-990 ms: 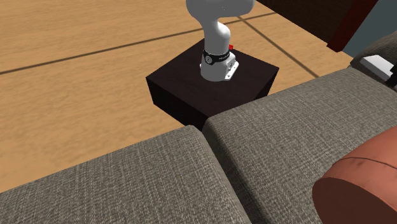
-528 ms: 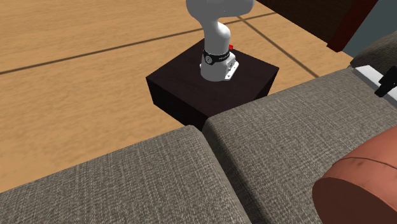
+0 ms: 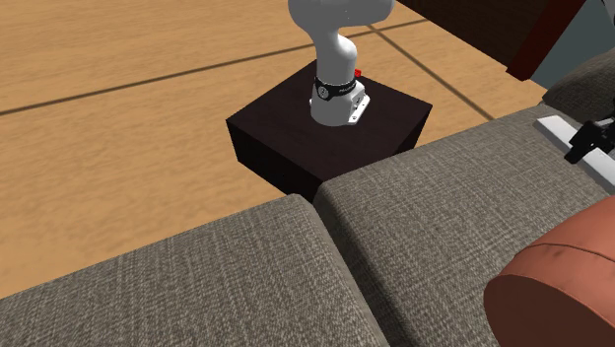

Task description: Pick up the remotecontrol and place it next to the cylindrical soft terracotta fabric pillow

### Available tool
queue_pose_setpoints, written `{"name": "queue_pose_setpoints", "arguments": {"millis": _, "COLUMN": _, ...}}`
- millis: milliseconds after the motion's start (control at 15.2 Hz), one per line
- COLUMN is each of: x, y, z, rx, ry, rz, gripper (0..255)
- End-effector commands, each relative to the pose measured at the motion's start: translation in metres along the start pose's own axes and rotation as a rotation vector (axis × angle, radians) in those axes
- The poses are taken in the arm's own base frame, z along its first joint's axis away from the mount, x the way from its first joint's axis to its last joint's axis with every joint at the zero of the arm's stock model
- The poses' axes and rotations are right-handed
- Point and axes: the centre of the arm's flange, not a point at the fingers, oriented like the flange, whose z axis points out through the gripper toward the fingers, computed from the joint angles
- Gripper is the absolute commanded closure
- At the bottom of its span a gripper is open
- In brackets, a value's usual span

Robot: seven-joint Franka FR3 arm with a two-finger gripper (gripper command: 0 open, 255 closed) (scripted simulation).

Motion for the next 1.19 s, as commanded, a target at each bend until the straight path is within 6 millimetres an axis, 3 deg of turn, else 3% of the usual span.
{"name": "queue_pose_setpoints", "arguments": {"millis": 0, "x": 0.001, "y": -0.001, "z": 0.003, "rx": 0.000, "ry": 0.001, "rz": 0.000, "gripper": 255}}
{"name": "queue_pose_setpoints", "arguments": {"millis": 330, "x": 0.001, "y": -0.001, "z": 0.003, "rx": 0.000, "ry": 0.001, "rz": 0.000, "gripper": 255}}
{"name": "queue_pose_setpoints", "arguments": {"millis": 396, "x": 0.001, "y": -0.001, "z": 0.003, "rx": 0.000, "ry": 0.001, "rz": 0.000, "gripper": 0}}
{"name": "queue_pose_setpoints", "arguments": {"millis": 726, "x": 0.001, "y": -0.001, "z": 0.003, "rx": 0.000, "ry": 0.001, "rz": 0.000, "gripper": 0}}
{"name": "queue_pose_setpoints", "arguments": {"millis": 990, "x": 0.001, "y": -0.001, "z": -0.047, "rx": 0.000, "ry": 0.001, "rz": 0.000, "gripper": 0}}
{"name": "queue_pose_setpoints", "arguments": {"millis": 1122, "x": 0.000, "y": -0.001, "z": -0.047, "rx": 0.000, "ry": 0.001, "rz": 0.000, "gripper": 0}}
